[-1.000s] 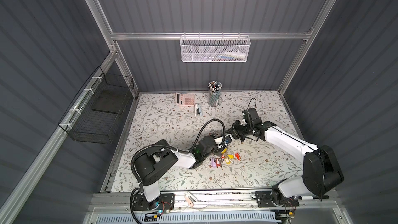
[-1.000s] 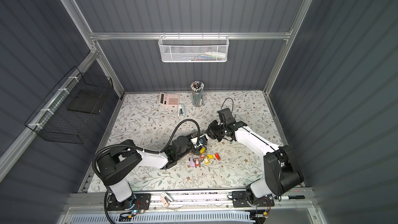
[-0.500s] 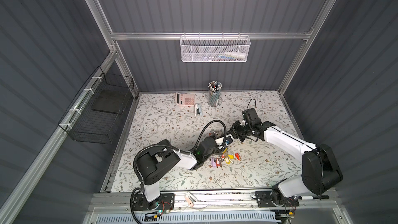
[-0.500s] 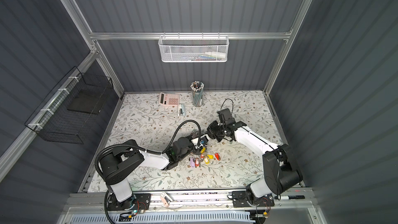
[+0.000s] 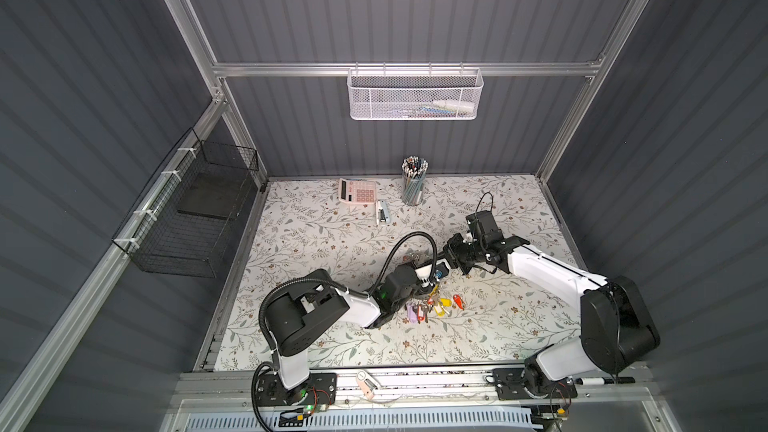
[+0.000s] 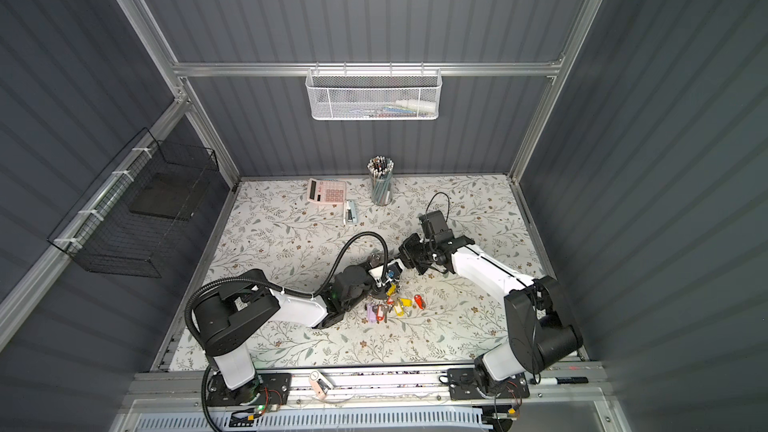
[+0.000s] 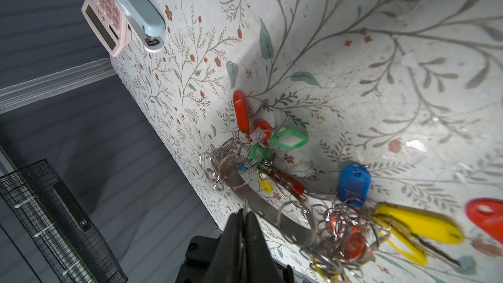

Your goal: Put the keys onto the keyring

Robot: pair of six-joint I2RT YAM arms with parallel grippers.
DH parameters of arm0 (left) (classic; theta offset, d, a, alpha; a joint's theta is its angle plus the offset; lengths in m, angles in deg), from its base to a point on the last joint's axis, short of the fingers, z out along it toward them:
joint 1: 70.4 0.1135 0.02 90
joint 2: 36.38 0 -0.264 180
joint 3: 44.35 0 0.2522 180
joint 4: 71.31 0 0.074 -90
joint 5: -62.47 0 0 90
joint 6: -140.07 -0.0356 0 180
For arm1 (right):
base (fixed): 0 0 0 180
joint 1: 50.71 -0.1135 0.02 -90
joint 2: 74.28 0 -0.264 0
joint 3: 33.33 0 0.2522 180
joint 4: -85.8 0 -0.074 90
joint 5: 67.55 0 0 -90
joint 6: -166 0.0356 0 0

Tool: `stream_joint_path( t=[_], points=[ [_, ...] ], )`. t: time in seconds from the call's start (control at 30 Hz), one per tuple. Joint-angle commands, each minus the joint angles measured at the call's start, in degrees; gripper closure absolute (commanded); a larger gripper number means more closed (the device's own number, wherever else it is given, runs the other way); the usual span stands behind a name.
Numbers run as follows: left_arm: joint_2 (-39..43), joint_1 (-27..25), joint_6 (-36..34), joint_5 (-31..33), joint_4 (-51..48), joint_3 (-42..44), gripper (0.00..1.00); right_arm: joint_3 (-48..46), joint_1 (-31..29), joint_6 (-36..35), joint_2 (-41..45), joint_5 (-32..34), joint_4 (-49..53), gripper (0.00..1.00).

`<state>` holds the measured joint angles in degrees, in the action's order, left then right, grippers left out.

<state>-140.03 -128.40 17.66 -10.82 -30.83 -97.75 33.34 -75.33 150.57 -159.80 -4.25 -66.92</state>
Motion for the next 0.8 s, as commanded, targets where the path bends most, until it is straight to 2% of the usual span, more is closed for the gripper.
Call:
stream_joint_path(
  t=[0.0,0.3,0.47,0.53,0.57,0.63,0.77],
  points=[
    [-0.82,-0.63,0.19,0.35,2.88,-1.13,1.0,-0.94,-0.25,0.18,-0.35,-1.16,-1.25,0.88],
    [-0.9,-0.8,0.21,0.4,2.71,-1.23,1.0,-1.48,-0.33,0.47,-0.49,-1.25,-2.14,0.93],
    [-0.66,-0.8,0.3,0.43,2.63,-1.14,1.0,-1.13,-0.32,-1.12,-0.44,-0.8,-2.07,1.0],
    [0.78,-0.8,0.07,-2.26,0.12,-0.93,1.0,-0.04,-0.31,-3.18,-0.27,0.0,-0.74,1.0],
    [1.77,-0.8,0.1,-3.46,-1.59,-0.83,0.92,0.77,-0.25,-4.25,-0.13,0.45,0.07,1.0],
    [4.46,-0.8,0.54,-4.52,-4.14,-0.36,0.69,2.22,-0.29,-6.8,0.28,1.13,1.32,1.0],
    [11.72,-0.78,2.15,-5.63,-10.32,1.36,0.52,5.49,-0.42,-13.06,1.02,1.78,4.31,1.0]
  ],
)
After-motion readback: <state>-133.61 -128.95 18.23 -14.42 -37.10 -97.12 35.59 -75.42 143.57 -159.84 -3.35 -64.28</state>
